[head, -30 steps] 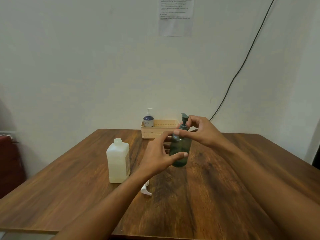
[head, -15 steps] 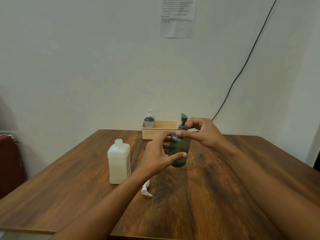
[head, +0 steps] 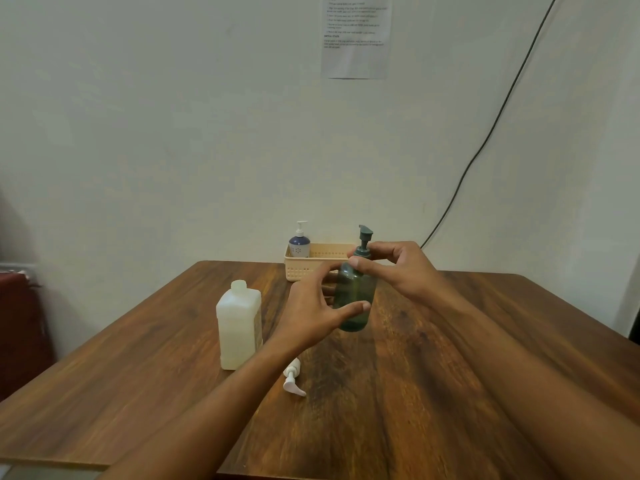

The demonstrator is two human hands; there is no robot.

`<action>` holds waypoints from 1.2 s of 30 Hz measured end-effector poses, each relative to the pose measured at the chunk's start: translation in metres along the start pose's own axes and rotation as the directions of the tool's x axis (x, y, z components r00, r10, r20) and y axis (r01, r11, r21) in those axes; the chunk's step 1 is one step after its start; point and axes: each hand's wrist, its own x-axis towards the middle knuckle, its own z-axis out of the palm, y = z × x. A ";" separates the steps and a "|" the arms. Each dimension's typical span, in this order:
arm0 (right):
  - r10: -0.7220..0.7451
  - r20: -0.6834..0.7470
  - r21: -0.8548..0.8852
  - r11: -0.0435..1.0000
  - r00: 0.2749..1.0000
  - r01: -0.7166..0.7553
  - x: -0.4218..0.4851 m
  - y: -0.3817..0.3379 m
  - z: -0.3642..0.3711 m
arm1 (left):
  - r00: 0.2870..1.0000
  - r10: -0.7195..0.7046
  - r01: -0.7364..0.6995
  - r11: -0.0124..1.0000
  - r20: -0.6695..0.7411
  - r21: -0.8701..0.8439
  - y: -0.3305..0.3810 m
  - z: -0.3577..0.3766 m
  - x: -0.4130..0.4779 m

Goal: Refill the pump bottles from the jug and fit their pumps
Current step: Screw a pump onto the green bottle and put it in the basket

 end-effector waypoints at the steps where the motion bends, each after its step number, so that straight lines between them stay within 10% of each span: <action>1: 0.006 -0.019 0.001 1.000 1.000 -0.006 0.001 0.000 0.000 | 1.000 0.001 -0.001 1.000 -0.002 0.001 0.000 0.001 0.000; 36: 0.101 -0.059 0.115 0.989 0.993 -0.094 0.046 0.044 -0.012 | 0.994 -0.109 0.108 0.991 -0.002 -0.081 -0.024 0.035 0.084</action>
